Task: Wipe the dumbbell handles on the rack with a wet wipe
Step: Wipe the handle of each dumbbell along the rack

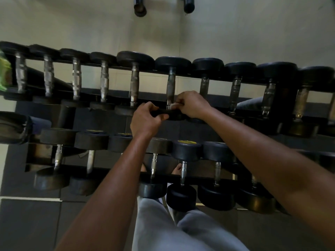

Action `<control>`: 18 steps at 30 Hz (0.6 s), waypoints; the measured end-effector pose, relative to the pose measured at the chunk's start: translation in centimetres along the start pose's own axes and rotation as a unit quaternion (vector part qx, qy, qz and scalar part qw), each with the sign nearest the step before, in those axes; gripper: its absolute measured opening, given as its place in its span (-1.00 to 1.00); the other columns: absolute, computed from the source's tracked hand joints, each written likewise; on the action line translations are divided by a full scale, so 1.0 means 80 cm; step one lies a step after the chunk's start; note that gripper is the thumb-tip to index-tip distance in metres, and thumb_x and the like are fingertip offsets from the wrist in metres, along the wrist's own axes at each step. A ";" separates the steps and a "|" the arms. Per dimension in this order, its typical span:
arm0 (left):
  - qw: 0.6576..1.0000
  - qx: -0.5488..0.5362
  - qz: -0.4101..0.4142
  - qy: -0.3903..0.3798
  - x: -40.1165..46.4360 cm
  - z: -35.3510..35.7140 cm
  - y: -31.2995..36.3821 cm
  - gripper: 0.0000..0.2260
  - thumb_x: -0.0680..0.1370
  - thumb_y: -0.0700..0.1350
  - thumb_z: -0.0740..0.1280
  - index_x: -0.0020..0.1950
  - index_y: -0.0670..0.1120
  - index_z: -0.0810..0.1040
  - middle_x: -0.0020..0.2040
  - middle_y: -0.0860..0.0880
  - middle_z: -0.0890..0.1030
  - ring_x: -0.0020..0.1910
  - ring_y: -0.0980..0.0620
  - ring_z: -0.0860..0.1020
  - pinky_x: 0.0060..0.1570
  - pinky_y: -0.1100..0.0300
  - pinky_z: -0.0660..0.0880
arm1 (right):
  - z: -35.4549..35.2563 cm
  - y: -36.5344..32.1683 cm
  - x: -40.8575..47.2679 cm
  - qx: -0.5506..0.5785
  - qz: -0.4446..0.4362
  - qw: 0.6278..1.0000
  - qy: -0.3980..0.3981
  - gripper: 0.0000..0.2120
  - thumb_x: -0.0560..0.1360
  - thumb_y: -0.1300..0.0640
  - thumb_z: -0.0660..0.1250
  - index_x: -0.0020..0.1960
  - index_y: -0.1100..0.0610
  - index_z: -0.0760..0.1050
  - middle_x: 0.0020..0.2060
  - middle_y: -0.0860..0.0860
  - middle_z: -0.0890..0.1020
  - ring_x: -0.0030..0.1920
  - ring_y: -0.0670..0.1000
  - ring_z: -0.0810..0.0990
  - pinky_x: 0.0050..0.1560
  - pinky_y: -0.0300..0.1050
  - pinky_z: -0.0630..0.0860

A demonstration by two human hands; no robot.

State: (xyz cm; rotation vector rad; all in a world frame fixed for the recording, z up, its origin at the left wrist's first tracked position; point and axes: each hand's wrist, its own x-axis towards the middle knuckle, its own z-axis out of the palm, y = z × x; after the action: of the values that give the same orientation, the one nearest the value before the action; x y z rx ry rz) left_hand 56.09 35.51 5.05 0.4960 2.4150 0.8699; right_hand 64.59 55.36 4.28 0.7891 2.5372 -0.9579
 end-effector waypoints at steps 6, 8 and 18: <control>1.000 0.002 0.004 -0.007 0.000 0.000 0.001 -0.69 0.46 0.11 0.64 0.09 0.09 0.62 0.11 0.12 0.63 0.06 0.12 0.61 -0.04 0.12 0.57 | 0.013 0.002 0.016 0.079 0.073 0.994 -0.011 -0.96 0.61 0.06 0.49 0.00 0.01 0.66 -0.06 -0.04 0.66 -0.01 -0.03 0.67 -0.02 -0.09 0.63; 1.000 0.005 0.007 -0.016 0.002 -0.002 0.002 -0.69 0.46 0.11 0.63 0.07 0.12 0.59 0.12 0.13 0.63 0.06 0.12 0.61 -0.02 0.12 0.57 | 0.014 0.002 0.024 0.066 0.089 0.994 -0.019 -0.94 0.63 0.11 0.46 0.09 0.05 0.67 -0.02 0.00 0.67 0.04 0.01 0.67 0.10 -0.03 0.65; 1.000 0.019 0.011 -0.012 0.003 -0.004 0.003 -0.70 0.46 0.11 0.63 0.08 0.09 0.62 0.10 0.11 0.63 0.04 0.11 0.61 -0.07 0.15 0.54 | 0.010 0.006 0.004 0.222 0.066 0.973 0.001 -0.89 0.55 -0.01 0.55 0.01 0.00 0.70 -0.04 -0.07 0.70 0.03 -0.10 0.65 0.02 -0.14 0.58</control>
State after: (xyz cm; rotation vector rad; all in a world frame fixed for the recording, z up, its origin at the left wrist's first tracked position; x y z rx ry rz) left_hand 55.76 35.65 5.32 0.5449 2.4116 0.8241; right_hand 64.65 55.24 3.34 1.0641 2.2596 -1.5021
